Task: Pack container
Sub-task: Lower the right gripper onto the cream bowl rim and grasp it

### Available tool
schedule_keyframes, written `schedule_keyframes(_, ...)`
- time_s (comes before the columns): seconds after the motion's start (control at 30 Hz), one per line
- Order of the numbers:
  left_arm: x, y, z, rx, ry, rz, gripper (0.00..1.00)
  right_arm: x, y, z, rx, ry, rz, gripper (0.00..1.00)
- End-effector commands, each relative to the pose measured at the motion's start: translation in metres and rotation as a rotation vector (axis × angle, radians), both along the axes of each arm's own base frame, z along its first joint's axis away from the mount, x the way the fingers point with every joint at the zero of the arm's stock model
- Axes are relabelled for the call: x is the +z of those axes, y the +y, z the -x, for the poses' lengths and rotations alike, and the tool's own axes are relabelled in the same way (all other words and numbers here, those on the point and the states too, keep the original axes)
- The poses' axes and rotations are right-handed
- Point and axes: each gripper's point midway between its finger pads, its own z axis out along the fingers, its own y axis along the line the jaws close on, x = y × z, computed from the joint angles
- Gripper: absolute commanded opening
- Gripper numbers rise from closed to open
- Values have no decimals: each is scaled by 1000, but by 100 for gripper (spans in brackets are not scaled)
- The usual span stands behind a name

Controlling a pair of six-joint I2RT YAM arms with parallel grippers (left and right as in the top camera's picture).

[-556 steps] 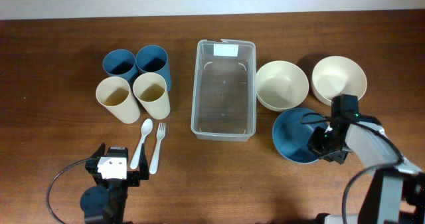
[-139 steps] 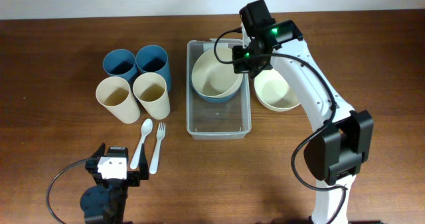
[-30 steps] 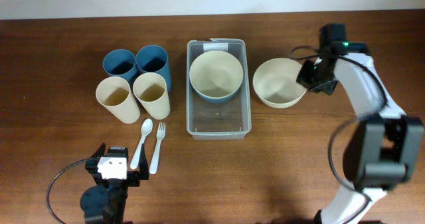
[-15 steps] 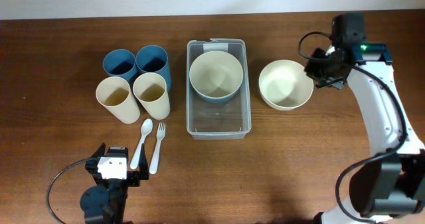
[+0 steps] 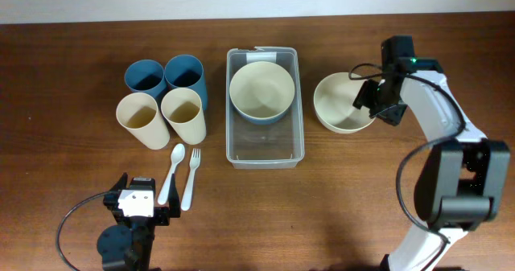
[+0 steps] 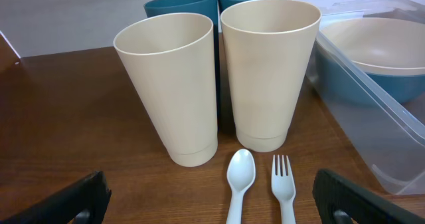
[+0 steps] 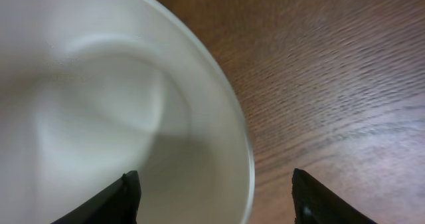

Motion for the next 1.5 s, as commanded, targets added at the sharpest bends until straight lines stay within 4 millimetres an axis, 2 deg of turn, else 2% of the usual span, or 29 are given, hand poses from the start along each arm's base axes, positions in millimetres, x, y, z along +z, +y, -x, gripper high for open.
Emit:
schedule_keyframes(0.0,-1,-3,0,-18,-5,-10,99,-25,-2,2,-6,54,18,59)
schedule_keyframes(0.03,-1,-3,0,-17,-4,-10,100,-34,-2,4,-6,74,19,46)
schedule_keyframes(0.17,-1,-3,0,-17,-4,-10,100,-47,-2,5,-6,103,17,42)
schedule_keyframes(0.3,-1,-3,0,-17,-4,-10,99,-49,-1,4,-6,98,17,29)
schedule_keyframes(0.53,-1,-3,0,-17,-4,-10,99,-52,4,3,-2,102,-16,25)
schedule_keyframes(0.57,-1,-3,0,-17,-4,-10,100,-52,5,3,-1,99,-19,21)
schedule_keyframes(0.6,-1,-3,0,-17,-4,-10,100,-52,5,2,-1,97,-20,7)
schedule_keyframes(0.63,-1,-3,0,-17,-4,-10,100,-52,5,2,-1,98,-20,4)
schedule_keyframes(0.97,-1,-3,0,-17,-4,-10,99,-51,8,4,1,103,-35,4)
schedule_keyframes(1.07,-1,-3,0,-17,-4,-10,100,-44,7,3,1,88,-34,4)
schedule_keyframes(1.2,-1,-3,0,-17,-4,-10,100,-23,7,-2,0,33,-32,4)
schedule_keyframes(1.47,-1,-3,0,-17,-4,-10,100,50,-2,-9,-42,-140,18,4)
